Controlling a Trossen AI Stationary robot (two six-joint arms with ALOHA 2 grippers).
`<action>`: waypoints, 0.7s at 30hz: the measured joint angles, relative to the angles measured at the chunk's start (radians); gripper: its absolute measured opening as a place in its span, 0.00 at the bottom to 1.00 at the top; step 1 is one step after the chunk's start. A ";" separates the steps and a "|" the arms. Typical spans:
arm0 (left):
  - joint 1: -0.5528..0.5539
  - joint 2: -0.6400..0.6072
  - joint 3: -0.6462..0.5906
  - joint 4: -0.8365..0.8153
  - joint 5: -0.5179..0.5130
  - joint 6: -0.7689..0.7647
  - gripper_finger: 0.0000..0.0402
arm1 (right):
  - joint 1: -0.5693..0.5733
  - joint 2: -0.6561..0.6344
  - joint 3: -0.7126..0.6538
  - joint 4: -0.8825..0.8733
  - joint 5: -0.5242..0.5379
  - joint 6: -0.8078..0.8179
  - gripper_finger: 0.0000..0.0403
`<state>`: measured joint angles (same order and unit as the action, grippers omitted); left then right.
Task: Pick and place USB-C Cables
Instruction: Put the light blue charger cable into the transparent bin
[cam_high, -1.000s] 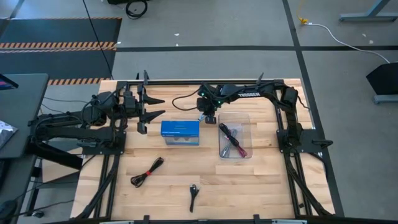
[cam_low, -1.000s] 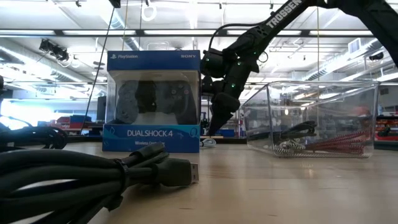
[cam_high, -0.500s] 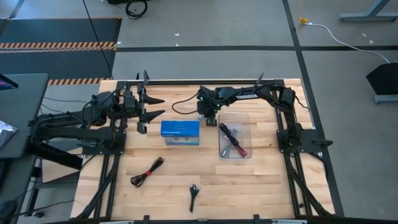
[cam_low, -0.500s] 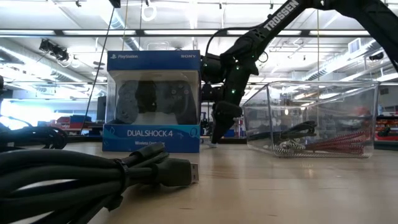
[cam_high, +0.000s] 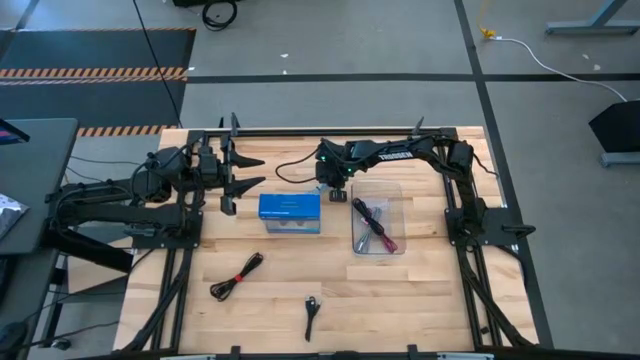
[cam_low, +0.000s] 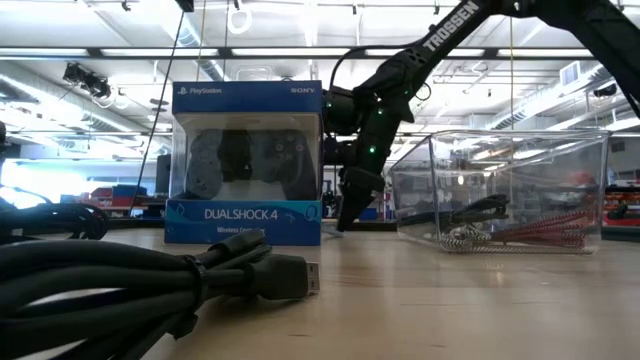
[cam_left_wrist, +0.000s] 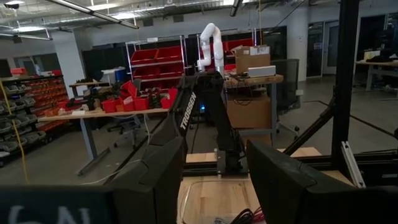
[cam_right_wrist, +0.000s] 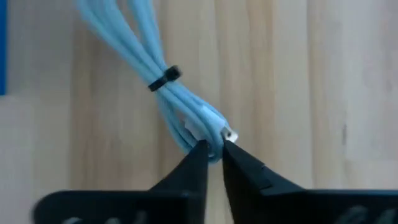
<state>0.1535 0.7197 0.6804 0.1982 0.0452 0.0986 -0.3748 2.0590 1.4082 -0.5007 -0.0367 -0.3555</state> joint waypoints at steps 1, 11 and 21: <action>0.000 0.000 0.000 0.000 0.000 0.000 0.46 | 0.000 -0.002 0.000 0.000 0.014 -0.002 0.08; 0.000 0.000 0.000 -0.002 0.000 0.000 0.46 | -0.016 -0.033 0.003 -0.041 0.075 0.001 0.01; 0.000 0.000 0.000 -0.001 0.000 -0.008 0.46 | -0.022 -0.042 0.237 -0.318 0.155 0.013 0.01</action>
<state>0.1532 0.7193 0.6804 0.1969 0.0456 0.0910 -0.3969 2.0167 1.6453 -0.8191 0.1187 -0.3424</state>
